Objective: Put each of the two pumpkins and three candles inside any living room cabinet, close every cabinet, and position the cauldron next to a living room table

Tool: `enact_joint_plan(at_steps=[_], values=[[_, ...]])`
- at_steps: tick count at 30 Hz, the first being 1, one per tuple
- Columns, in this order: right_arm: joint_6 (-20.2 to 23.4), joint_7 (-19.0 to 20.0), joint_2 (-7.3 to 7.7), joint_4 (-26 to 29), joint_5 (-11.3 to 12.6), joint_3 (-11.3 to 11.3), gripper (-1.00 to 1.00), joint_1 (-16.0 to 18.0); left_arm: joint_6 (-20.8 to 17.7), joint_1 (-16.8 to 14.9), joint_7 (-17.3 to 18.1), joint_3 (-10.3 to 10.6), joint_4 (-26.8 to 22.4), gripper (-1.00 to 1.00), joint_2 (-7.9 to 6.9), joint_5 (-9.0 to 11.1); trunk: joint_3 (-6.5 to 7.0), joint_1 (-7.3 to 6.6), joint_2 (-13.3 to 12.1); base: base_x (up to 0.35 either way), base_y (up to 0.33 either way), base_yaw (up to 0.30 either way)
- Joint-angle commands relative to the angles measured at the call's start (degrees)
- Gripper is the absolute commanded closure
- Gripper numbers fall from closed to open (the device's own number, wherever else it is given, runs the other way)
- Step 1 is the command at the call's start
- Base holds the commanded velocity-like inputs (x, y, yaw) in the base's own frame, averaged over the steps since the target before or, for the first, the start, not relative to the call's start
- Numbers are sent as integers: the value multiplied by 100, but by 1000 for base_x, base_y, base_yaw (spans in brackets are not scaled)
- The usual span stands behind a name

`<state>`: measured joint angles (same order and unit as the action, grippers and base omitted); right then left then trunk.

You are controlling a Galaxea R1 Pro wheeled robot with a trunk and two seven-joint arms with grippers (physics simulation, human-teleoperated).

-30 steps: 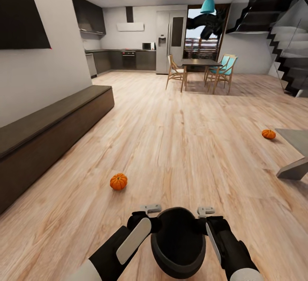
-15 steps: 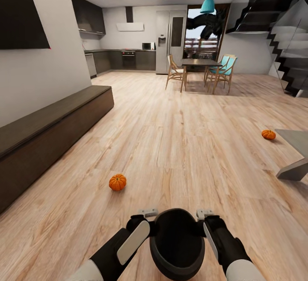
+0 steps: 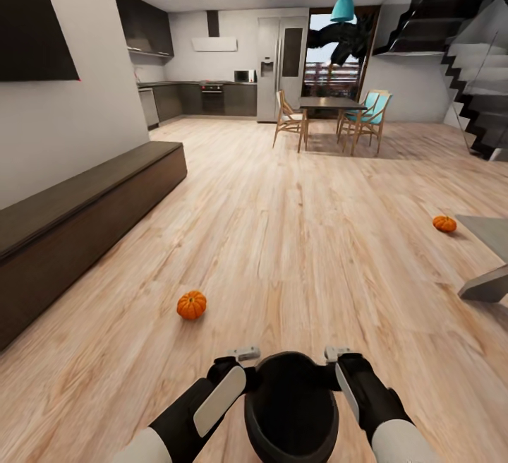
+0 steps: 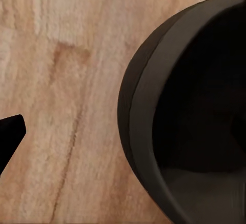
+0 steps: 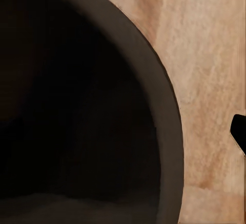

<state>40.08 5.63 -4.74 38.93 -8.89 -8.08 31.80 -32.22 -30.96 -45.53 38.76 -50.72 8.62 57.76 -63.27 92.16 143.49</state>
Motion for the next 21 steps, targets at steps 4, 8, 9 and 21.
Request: enact_joint_plan(at_steps=[4,8,9,21], values=[[-74,-132,5,-414,6,-4,-100,137,41,1,134,0,101,-100,12,-2,0,0,0,76,-24,0],[-256,-188,8,-588,60,-89,-100,190,55,-3,288,0,174,-100,25,-2,0,0,0,16,-5,0],[-275,-193,6,-614,71,-132,-100,195,56,-5,307,0,181,-100,28,1,0,0,0,5,-2,0],[-313,-215,6,-869,103,-455,-100,202,58,-7,835,-9,674,-100,42,23,0,0,0,1,0,0]])
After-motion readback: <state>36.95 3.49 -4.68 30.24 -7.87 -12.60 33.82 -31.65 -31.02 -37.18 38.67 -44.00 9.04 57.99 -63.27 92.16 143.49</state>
